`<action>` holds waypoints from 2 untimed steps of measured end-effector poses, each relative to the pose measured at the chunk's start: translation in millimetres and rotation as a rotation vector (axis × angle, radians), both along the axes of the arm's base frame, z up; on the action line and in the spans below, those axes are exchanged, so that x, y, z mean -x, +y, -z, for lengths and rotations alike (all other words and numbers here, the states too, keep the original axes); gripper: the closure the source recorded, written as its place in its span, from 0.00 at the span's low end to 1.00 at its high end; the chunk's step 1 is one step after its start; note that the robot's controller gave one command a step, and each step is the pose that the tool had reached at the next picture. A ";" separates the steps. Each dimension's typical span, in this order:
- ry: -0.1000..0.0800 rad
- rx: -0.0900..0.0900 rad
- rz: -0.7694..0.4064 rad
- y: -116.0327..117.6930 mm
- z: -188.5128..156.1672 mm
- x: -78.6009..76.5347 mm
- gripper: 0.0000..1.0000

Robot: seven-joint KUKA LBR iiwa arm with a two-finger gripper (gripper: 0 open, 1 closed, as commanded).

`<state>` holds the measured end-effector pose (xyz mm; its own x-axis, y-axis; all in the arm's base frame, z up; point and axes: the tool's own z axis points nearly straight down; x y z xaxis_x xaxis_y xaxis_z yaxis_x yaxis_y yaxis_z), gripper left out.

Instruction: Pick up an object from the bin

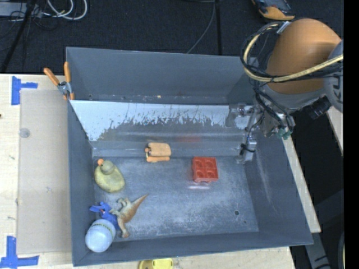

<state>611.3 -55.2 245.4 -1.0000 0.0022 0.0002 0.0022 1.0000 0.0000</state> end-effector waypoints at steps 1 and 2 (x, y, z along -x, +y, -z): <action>-0.004 0.001 -0.042 20.1 39.7 -0.2 0.00; 0.008 -0.003 -0.053 34.6 80.9 5.5 0.00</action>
Offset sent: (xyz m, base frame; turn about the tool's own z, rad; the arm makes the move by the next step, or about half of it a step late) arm -0.0097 0.0340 -0.0608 -0.0076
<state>605.9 -20.6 164.5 -0.9987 -0.0510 0.0081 -0.0509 0.9987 0.0031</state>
